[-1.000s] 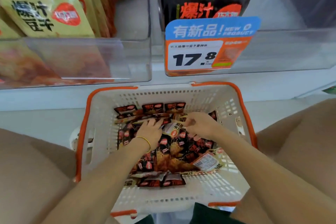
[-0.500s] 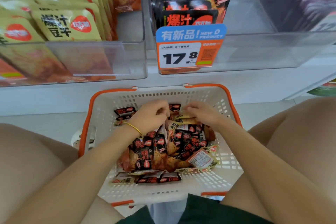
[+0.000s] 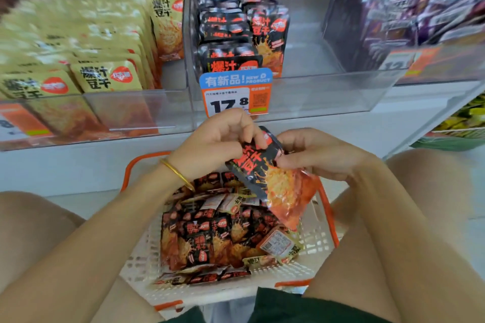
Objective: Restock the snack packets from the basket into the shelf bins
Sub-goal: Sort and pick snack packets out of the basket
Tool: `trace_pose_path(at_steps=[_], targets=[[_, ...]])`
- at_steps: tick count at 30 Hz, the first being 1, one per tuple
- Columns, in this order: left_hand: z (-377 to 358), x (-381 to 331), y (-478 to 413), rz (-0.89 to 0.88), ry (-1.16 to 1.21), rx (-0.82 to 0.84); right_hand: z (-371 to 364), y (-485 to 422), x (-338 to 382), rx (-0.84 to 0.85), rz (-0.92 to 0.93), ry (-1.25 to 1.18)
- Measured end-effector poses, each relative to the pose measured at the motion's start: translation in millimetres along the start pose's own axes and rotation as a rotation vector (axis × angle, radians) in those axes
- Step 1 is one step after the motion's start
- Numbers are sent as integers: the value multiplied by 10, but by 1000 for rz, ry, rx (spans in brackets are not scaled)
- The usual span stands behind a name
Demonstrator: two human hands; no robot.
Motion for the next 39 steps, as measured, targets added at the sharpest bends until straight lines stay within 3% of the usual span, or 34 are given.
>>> trace_pose_path(at_steps=[2, 4, 7, 11, 14, 18, 21, 26, 33, 35, 37, 39], targets=[[38, -292, -78, -66, -12, -65, 98, 198, 343, -27, 110, -66], [199, -597, -140, -170, -69, -246, 390, 351, 716, -206, 243, -171], [442, -932, -212, -300, -435, -455, 802, 388, 1258, -478, 407, -219], [480, -958, -447, -329, -1213, -368, 1092, 73, 1664, -745, 392, 31], [532, -724, -566, -116, -1415, -279, 1209, -281, 1607, -836, 162, 321], [573, -553, -583, 9, -1471, -247, 1443, -670, 1275, -840, -84, 344], [578, -504, -600, 8, -1496, -247, 1555, -822, 1237, -851, -79, 304], [574, -493, -612, 0, -1505, -255, 1544, -933, 1386, -992, -105, 513], [583, -527, -592, -28, -1474, -283, 1510, -849, 1384, -994, -128, 368], [560, -613, -565, -93, -1449, -317, 1468, -683, 1452, -1023, -68, 369], [468, -760, -479, -256, -1400, -372, 1356, -401, 1579, -1080, 104, 372], [315, -852, -306, -421, -1336, -402, 1031, -32, 1628, -1019, 271, 323]])
Point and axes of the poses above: each hand's wrist, its own y-axis away from the middle knuckle, its own z-axis out of the back of the hand, x = y × z, the point moved 8 cm from there along -y, towards the middle knuckle, and after that the axes turned 7 degrees about -z, right-handed, at the moved point
